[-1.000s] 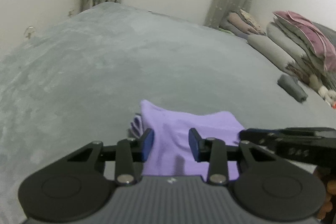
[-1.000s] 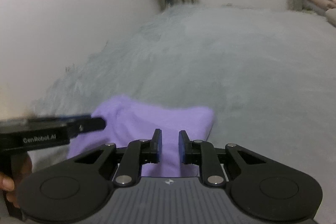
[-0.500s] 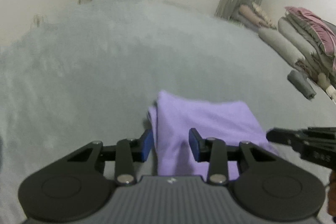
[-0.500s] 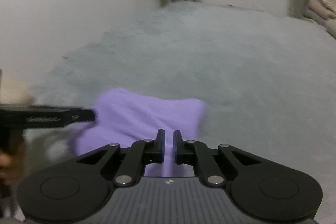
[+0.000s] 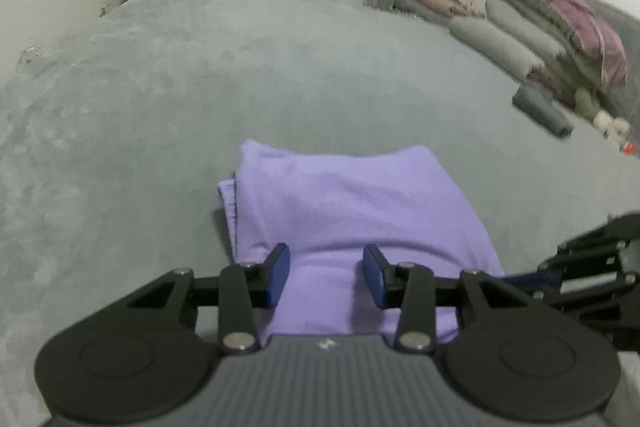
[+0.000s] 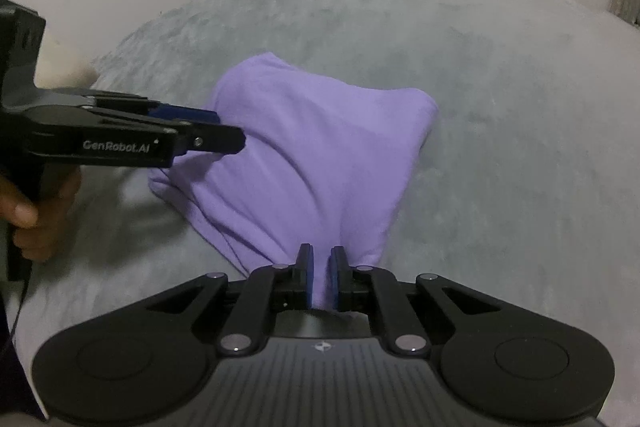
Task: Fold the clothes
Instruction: 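Lower the folded pants onto the bed and open both tools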
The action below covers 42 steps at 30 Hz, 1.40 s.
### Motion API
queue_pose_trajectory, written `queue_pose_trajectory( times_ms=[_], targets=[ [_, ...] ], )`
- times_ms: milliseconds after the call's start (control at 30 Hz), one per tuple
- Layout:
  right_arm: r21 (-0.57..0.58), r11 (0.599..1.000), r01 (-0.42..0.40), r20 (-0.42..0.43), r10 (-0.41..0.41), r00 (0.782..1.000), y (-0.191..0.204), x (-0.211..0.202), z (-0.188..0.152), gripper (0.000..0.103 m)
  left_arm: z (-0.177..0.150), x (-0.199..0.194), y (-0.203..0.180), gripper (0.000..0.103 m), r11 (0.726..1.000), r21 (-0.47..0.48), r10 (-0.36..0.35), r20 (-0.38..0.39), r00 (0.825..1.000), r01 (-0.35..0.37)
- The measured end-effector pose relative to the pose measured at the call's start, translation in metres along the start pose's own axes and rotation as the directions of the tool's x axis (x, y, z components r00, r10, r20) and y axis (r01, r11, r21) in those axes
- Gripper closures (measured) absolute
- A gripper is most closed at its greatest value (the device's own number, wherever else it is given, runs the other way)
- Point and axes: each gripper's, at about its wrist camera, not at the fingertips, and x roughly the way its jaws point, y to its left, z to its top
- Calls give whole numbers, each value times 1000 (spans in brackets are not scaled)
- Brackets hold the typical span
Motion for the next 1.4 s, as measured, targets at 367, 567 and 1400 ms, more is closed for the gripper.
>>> queue_pose_trajectory(
  times_ms=[367,567,1400],
  targets=[
    [138,990,31,207,-59,977,-25,-22,23,69,-3,-2,-19,63,997,53,52,-9,999,-52],
    [153,987,49,159,-73,985,-36,24,45,69,-2,-2,-17,63,998,45,48,-18,999,-47],
    [220,973,72,325,-143,935,-21,-4,58,61,27,-24,30,57,993,-107,-44,114,993,56]
  ],
)
